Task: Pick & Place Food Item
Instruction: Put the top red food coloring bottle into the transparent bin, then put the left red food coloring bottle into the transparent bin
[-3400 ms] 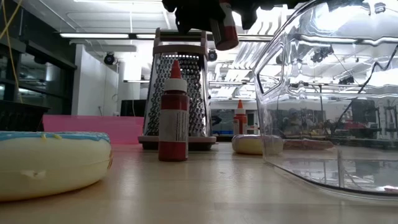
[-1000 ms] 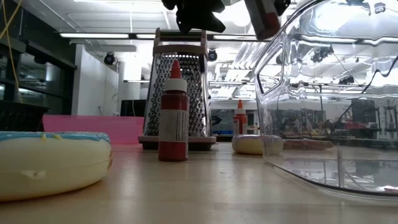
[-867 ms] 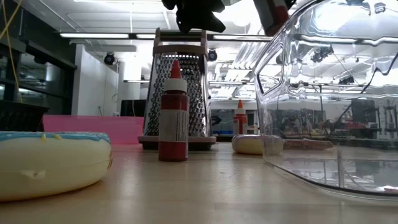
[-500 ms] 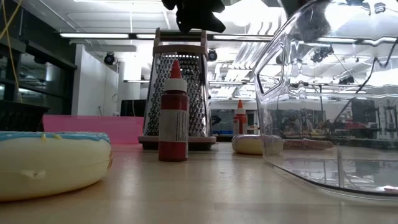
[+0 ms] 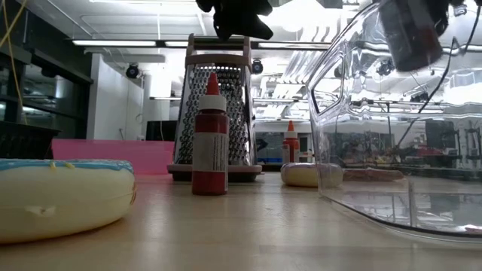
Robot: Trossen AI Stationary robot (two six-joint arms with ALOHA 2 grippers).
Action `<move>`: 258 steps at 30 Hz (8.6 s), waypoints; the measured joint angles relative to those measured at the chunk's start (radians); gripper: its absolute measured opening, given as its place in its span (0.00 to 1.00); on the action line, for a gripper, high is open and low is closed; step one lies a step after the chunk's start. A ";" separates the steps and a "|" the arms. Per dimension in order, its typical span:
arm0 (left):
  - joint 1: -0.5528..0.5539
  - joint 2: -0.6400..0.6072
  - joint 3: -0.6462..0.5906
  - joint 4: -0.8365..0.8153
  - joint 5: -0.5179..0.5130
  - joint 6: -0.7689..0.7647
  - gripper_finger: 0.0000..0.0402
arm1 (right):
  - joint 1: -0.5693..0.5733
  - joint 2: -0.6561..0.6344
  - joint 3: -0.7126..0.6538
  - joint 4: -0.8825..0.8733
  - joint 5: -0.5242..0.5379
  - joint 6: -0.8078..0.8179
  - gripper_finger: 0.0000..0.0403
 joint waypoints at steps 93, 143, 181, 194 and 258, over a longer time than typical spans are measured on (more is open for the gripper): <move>0.000 0.000 0.000 0.012 0.001 -0.007 0.56 | -0.063 0.490 0.059 0.317 0.102 0.117 0.28; 0.000 0.000 0.000 0.012 0.001 -0.007 0.56 | -0.050 0.491 0.107 0.321 0.053 0.033 0.34; -0.004 -0.065 0.000 -0.097 0.077 -0.037 0.56 | -0.105 0.041 0.107 -0.061 0.051 -0.077 0.35; -0.084 -0.154 0.001 -0.293 0.090 -0.124 0.56 | -0.132 -0.182 0.107 -0.472 0.081 0.042 0.35; -0.147 -0.152 0.000 -0.345 0.091 -0.210 0.56 | -0.248 -0.260 0.106 -0.525 -0.374 -0.052 0.35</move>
